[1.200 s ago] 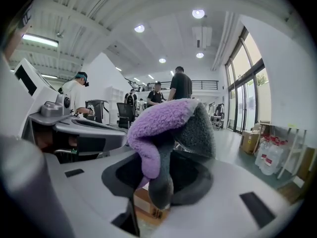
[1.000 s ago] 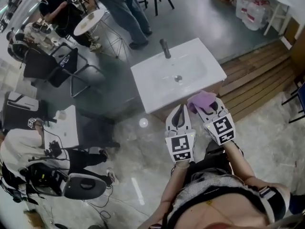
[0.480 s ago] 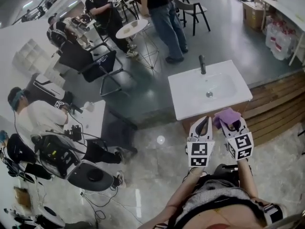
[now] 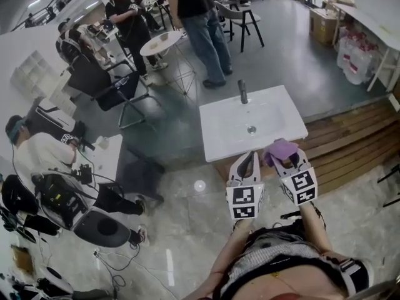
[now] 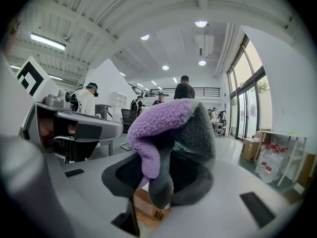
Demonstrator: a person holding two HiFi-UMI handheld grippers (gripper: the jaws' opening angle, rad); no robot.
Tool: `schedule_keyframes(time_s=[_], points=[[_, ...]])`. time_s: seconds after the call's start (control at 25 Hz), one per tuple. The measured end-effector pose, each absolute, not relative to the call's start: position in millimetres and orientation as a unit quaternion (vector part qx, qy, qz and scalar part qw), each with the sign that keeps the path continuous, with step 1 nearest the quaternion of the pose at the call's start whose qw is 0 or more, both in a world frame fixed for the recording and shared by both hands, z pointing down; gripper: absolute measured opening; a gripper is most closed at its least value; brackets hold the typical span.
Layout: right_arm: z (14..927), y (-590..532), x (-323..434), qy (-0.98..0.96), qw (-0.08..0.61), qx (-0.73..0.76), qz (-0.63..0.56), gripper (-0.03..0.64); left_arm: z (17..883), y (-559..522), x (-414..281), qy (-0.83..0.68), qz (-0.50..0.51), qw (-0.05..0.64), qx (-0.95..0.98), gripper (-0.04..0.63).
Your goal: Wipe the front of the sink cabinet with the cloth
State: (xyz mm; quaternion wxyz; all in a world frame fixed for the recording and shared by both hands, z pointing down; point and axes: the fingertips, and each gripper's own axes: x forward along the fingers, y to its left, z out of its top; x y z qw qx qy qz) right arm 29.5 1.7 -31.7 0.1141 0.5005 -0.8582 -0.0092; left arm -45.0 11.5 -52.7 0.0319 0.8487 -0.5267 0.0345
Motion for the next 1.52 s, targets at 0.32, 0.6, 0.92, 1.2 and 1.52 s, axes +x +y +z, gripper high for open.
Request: schedule_keyframes(time_s=[0.32,0.6,0.92,1.2,1.52], points=[[-34,29,62,-0.875,0.125,0.467,-0.011,0.183,-52,43,-16,-0.551,0.04,0.048,0.832,0.0],[-47,35,84,-0.885,0.133,0.446,-0.011,0.183,-68,59,-5,-0.574,0.041,0.044,0.817,0.0],[-43,49,92,-0.893,0.131,0.431,0.002,0.183,-63,68,8,-0.582,0.051,0.051,0.81,0.0],[-46,52,94,-0.891,0.131,0.435,0.002,0.183,-63,71,12,-0.58,0.052,0.05,0.811,0.001],[-42,44,98,-0.891,0.133,0.435,0.013,0.183,-63,61,26,-0.569,0.06,0.049,0.818,0.001]])
